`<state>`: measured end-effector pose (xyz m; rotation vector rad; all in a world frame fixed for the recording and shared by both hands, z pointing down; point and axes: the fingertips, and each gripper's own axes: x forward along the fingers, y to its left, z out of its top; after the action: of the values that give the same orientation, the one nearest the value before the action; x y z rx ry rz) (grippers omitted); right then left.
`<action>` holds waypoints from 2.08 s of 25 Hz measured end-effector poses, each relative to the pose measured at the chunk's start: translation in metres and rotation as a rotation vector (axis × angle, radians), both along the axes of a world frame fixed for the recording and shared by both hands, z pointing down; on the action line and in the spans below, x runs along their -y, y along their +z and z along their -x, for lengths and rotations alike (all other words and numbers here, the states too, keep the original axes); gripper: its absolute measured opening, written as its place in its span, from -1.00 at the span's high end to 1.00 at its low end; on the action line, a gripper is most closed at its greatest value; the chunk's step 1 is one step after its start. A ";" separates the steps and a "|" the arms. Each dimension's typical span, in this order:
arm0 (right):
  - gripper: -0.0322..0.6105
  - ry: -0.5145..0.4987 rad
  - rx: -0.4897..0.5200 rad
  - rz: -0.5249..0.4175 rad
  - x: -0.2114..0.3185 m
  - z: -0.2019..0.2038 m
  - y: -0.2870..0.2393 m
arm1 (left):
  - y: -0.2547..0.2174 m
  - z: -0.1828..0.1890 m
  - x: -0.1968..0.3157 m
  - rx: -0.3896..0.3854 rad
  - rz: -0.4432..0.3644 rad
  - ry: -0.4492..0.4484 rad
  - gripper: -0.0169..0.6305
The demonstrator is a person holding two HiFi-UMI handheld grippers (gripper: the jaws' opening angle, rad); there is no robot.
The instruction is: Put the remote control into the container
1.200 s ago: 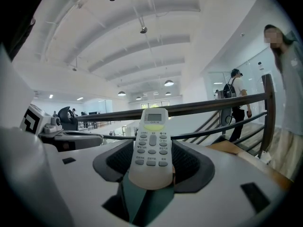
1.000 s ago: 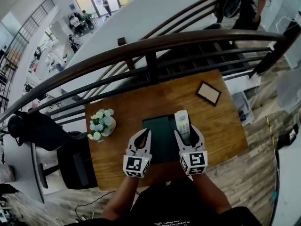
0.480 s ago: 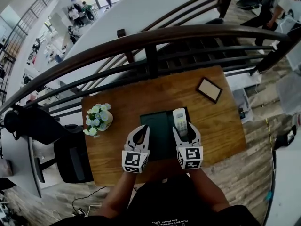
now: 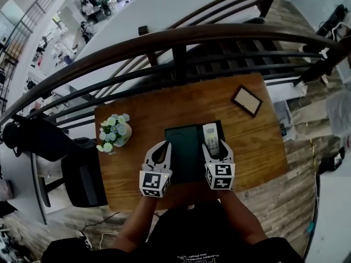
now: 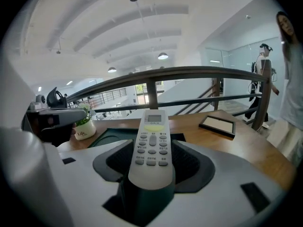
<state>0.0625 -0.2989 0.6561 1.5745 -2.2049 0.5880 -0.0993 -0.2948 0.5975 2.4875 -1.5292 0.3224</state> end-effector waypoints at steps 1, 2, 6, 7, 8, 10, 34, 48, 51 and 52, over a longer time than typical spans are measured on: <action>0.13 0.003 -0.007 0.017 -0.001 0.000 0.004 | 0.002 0.002 -0.002 0.002 0.006 -0.001 0.92; 0.13 0.005 -0.014 0.032 -0.001 -0.001 0.007 | 0.005 0.003 -0.003 0.001 0.012 -0.002 0.92; 0.13 0.013 -0.029 0.082 -0.002 -0.003 0.020 | 0.009 0.003 -0.005 -0.005 0.024 -0.002 0.92; 0.13 0.016 -0.030 0.094 -0.002 -0.004 0.023 | 0.010 0.003 -0.005 -0.005 0.025 0.000 0.92; 0.13 0.018 -0.032 0.104 -0.001 -0.004 0.026 | 0.011 0.002 -0.005 -0.006 0.026 0.002 0.92; 0.13 0.023 -0.037 0.126 0.000 -0.005 0.030 | 0.013 0.001 -0.007 -0.010 0.030 0.004 0.92; 0.13 0.002 -0.084 0.266 0.010 -0.002 0.064 | 0.026 -0.006 -0.009 -0.047 0.100 0.002 0.92; 0.13 -0.011 -0.110 0.318 0.012 -0.002 0.082 | 0.021 -0.013 -0.007 -0.080 0.107 -0.005 0.92; 0.13 -0.015 -0.109 0.332 0.011 -0.001 0.089 | 0.018 -0.012 -0.005 -0.088 0.096 -0.006 0.92; 0.13 -0.017 -0.108 0.338 0.011 0.000 0.090 | 0.017 -0.012 -0.004 -0.089 0.091 -0.005 0.92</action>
<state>0.0625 -0.3100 0.7465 1.3769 -1.9183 0.8020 -0.0872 -0.2907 0.6142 2.3940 -1.4528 0.2705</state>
